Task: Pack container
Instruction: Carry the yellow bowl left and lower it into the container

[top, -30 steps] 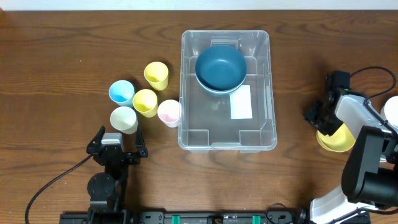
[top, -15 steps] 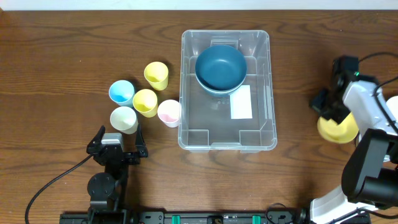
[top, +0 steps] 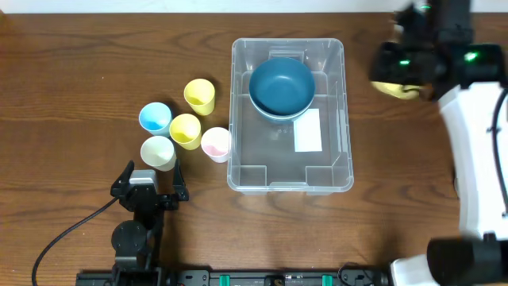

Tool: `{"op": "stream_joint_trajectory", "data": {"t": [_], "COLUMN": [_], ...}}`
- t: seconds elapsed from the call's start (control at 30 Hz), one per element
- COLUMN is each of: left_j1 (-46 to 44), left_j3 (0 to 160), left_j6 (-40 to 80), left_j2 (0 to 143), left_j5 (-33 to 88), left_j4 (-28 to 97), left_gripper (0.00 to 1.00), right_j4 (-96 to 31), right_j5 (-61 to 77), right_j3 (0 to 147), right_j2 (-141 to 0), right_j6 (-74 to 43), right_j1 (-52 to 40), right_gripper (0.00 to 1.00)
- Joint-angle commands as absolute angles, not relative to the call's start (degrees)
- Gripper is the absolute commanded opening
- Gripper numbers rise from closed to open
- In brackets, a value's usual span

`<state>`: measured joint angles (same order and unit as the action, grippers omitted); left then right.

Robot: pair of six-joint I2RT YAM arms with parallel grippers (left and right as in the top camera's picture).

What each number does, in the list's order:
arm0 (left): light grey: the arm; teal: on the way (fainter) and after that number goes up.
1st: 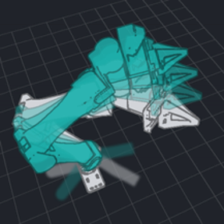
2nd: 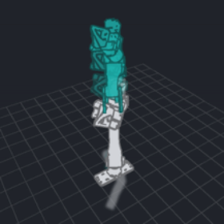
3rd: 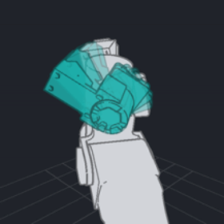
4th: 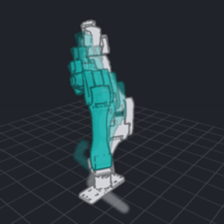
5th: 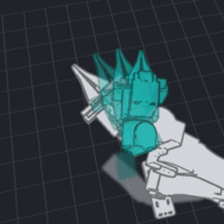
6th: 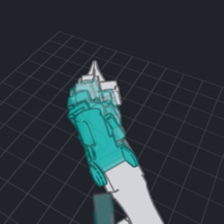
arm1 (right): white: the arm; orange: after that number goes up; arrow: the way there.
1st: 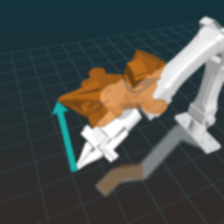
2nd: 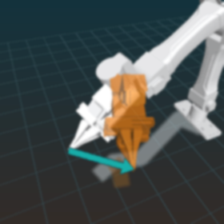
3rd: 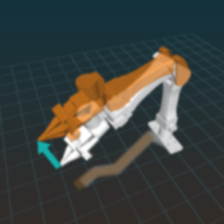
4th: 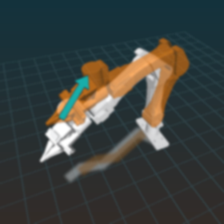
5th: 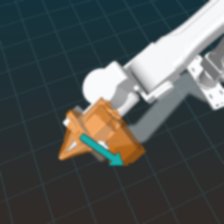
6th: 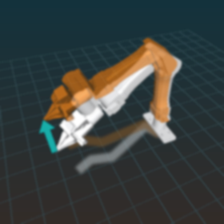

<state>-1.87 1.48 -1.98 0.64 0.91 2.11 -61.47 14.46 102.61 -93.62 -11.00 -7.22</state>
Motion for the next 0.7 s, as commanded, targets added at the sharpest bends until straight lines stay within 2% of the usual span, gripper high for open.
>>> {"op": "stream_joint_trajectory", "data": {"t": [0.0,0.17,0.3,0.67], "left_j1": [-1.7,-1.7,-1.7,-1.7], "left_j3": [0.2,0.2,0.2,0.2], "left_j6": [-2.8,-2.8,-2.8,-2.8], "left_j2": [0.6,0.6,0.6,0.6], "left_j5": [0.9,0.9,0.9,0.9], "left_j4": [4.0,4.0,4.0,4.0], "left_gripper": [0.98,0.98,0.98,0.98], "right_j4": [-61.5,-62.4,-62.6,-64.6], "right_j5": [11.2,0.3,-4.4,-6.9], "right_j3": [103.4,103.2,103.2,103.2], "right_j2": [-92.4,-95.9,-101.1,-115.7], "right_j6": [-7.6,-8.3,-10.9,-16.0], "right_j1": [-16.3,-29.1,-35.6,-38.3], "right_gripper": [0.01,0.01,0.01,0.01]}}
